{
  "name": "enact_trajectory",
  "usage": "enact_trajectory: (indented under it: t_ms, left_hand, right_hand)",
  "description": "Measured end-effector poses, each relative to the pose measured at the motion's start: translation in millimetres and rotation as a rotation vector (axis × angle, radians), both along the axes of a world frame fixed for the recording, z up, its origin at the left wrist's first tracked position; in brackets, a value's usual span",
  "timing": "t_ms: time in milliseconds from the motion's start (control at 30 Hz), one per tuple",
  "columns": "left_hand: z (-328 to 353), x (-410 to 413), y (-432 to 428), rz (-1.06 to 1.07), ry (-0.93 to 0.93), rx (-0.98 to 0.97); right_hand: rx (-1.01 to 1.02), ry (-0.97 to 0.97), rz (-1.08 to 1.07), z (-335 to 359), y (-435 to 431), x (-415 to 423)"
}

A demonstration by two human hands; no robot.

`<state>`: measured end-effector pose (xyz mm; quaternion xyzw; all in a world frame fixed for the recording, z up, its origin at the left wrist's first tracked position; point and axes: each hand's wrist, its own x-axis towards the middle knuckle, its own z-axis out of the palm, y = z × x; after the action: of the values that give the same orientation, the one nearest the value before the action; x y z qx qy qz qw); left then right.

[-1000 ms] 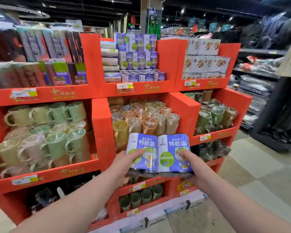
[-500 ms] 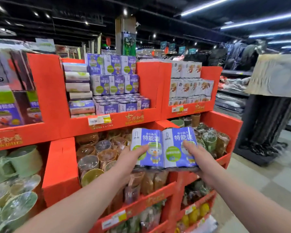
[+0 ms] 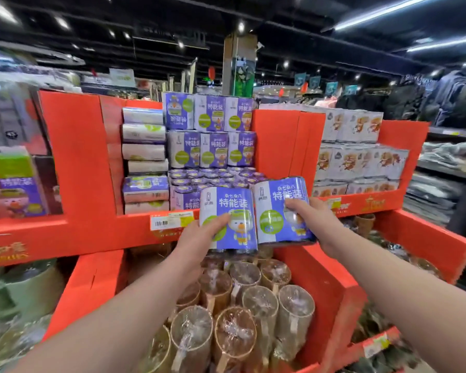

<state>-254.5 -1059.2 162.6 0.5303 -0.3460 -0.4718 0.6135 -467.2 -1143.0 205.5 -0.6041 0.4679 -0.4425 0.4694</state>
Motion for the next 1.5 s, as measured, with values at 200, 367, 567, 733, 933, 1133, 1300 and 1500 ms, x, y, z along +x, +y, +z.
enact_trajectory:
  t_ms: [200, 367, 567, 733, 933, 1133, 1300, 1500]
  left_hand:
    - [21, 21, -36, 0.177, 0.002, -0.09]
    - [37, 19, -58, 0.306, 0.046, -0.147]
    - [43, 12, -74, 0.405, 0.015, -0.152]
    - [47, 19, -85, 0.403, 0.008, -0.181]
    - [59, 28, -94, 0.363, -0.007, -0.2]
    - [69, 43, -104, 0.328, -0.017, -0.223]
    - [70, 49, -111, 0.294, 0.017, -0.205]
    - [68, 58, -114, 0.275, -0.003, -0.187]
  right_hand:
    - [-0.217, 0.116, 0.069, 35, -89, 13]
    - [-0.354, 0.307, 0.13, 56, -141, 17]
    - [-0.492, 0.519, 0.311, 62, -168, 37]
    - [-0.628, 0.741, 0.408, 74, -171, 39]
    - [-0.645, 0.746, 0.311, 80, -172, 44]
    - [-0.564, 0.819, 0.313, 77, -175, 37]
    - [-0.81, 1.476, 0.097, 82, -159, 47]
    - [-1.054, 1.755, 0.081, 85, -159, 59]
